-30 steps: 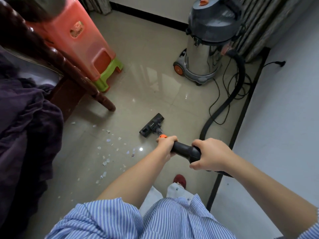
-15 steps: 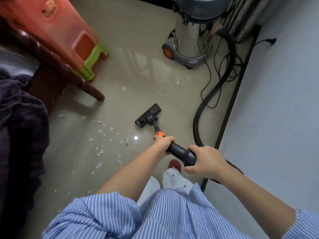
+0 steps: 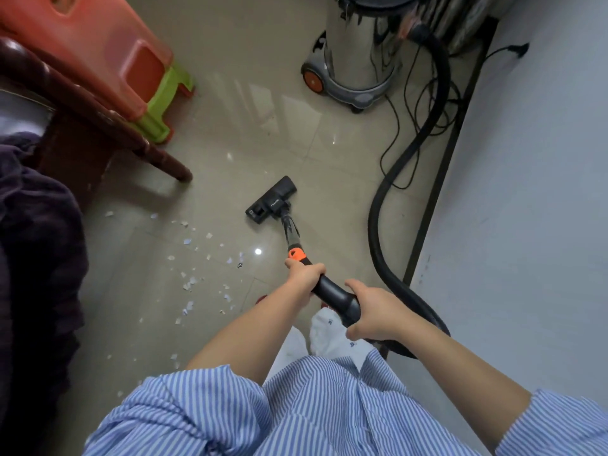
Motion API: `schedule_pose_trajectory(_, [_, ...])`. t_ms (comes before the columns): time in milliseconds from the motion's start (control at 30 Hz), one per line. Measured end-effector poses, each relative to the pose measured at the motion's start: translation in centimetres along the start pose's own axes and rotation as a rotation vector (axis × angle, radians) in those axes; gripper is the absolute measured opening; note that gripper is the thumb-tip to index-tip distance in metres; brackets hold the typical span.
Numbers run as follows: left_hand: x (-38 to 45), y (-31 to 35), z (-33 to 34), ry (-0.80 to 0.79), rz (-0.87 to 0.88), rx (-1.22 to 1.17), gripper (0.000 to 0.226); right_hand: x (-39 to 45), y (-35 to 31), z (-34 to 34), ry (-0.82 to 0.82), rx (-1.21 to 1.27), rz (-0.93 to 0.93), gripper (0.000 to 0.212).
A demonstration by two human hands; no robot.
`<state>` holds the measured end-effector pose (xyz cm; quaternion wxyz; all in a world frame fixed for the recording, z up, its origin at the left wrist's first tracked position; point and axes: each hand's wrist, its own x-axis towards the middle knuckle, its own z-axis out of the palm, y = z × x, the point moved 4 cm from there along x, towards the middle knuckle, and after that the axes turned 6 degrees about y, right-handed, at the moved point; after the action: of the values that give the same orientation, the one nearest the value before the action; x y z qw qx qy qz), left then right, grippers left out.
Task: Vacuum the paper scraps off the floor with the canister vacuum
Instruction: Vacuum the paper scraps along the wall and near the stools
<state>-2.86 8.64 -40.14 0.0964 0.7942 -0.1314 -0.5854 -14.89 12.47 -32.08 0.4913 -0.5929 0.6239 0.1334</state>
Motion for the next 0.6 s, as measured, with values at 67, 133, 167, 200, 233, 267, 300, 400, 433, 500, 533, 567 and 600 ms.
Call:
schedule_pose_trajectory(67, [-0.2,2.2,-0.7,0.017,0.066,-0.029,0.052,0.3,-1.2,-1.8,0.050,0.064,-0.011,0.048])
schedule_pose_trajectory(133, [-0.4,4.5,-1.3,0.032,0.114,-0.059,0.039,0.2,-2.3,-3.9,0.111,0.093,-0.037,0.042])
schedule_pose_trajectory(167, [-0.7,5.4,-1.6,0.031,0.127,-0.062,0.038,-0.1,-2.8,-4.7,0.125,0.104,-0.049,0.042])
schedule_pose_trajectory(200, [-0.9,5.9,-1.8,0.025,0.141,-0.064,0.038,-0.4,-3.1,-5.1,0.125,0.118,-0.061,0.042])
schedule_pose_trajectory(233, [-1.0,6.2,-2.0,0.020,0.154,-0.063,0.042,-0.7,-3.3,-5.4,0.122,0.129,-0.071,0.043])
schedule_pose_trajectory(267, [-0.9,6.1,-2.2,0.017,0.162,-0.062,0.050,-0.9,-3.5,-5.5,0.120,0.125,-0.078,0.043])
schedule_pose_trajectory(300, [-0.9,6.3,-2.5,0.017,0.167,-0.063,0.058,-1.0,-3.8,-5.6,0.123,0.108,-0.092,0.044])
schedule_pose_trajectory(400, [0.2,7.3,-3.5,0.051,0.206,-0.070,0.065,0.3,-4.7,-5.7,0.147,0.094,-0.119,0.045])
schedule_pose_trajectory(433, [0.6,7.7,-4.0,0.062,0.214,-0.066,0.063,1.0,-5.1,-5.7,0.152,0.092,-0.122,0.045])
schedule_pose_trajectory(500, [1.9,8.8,-4.7,0.095,0.232,-0.051,0.059,2.9,-5.8,-5.7,0.156,0.084,-0.141,0.045])
schedule_pose_trajectory(533, [2.6,9.2,-4.9,0.106,0.235,-0.043,0.057,3.8,-6.0,-5.6,0.151,0.089,-0.143,0.044])
schedule_pose_trajectory(567, [3.6,9.5,-5.0,0.121,0.224,-0.037,0.055,5.0,-6.1,-5.4,0.141,0.105,-0.138,0.042])
schedule_pose_trajectory(600, [3.9,9.8,-5.2,0.128,0.218,-0.037,0.054,5.6,-6.3,-5.4,0.143,0.114,-0.146,0.042])
